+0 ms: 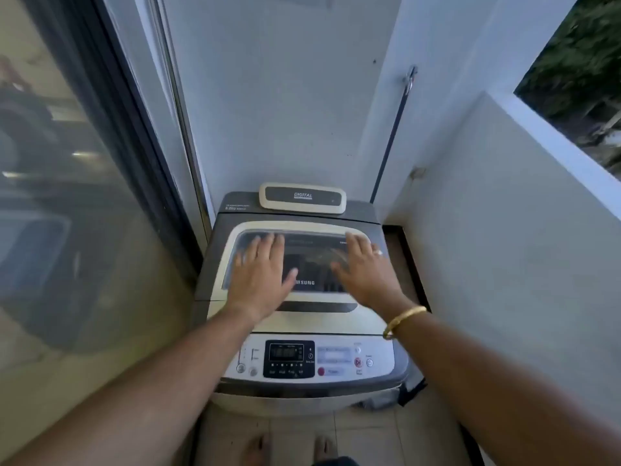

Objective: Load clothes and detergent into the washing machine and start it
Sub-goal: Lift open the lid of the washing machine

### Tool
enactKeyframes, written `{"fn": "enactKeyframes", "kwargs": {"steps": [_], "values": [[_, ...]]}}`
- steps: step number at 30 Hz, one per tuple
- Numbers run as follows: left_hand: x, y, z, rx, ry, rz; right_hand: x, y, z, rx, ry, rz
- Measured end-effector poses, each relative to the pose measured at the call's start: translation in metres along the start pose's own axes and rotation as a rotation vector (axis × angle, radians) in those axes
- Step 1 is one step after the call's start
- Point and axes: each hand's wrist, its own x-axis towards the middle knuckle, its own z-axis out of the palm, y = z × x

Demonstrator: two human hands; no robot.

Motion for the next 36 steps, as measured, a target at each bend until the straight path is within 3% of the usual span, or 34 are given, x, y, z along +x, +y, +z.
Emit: {"fn": "enactKeyframes", "kwargs": {"steps": [4,10,14,17,25,36], "values": [[-0.040,0.003,0.041,-0.048,-0.148,0.104,-0.039,-0.003,0.048,0.031,-0.259,-0.014],[-0.046,-0.007,0.052,0.044,-0.166,0.152,-0.047,-0.001,0.069,-0.027,-0.234,-0.076],[-0.031,-0.014,0.040,0.028,-0.224,0.226,-0.029,-0.001,0.055,0.000,-0.317,-0.085],[-0.027,-0.017,0.023,0.017,-0.153,0.326,-0.022,-0.001,0.029,0.036,-0.346,-0.090],[0.052,-0.014,-0.054,-0.014,0.296,0.436,0.030,-0.010,-0.097,0.118,-0.110,-0.129],[0.196,-0.018,-0.110,0.041,0.236,0.420,0.166,-0.017,-0.145,0.019,0.081,-0.143]]}}
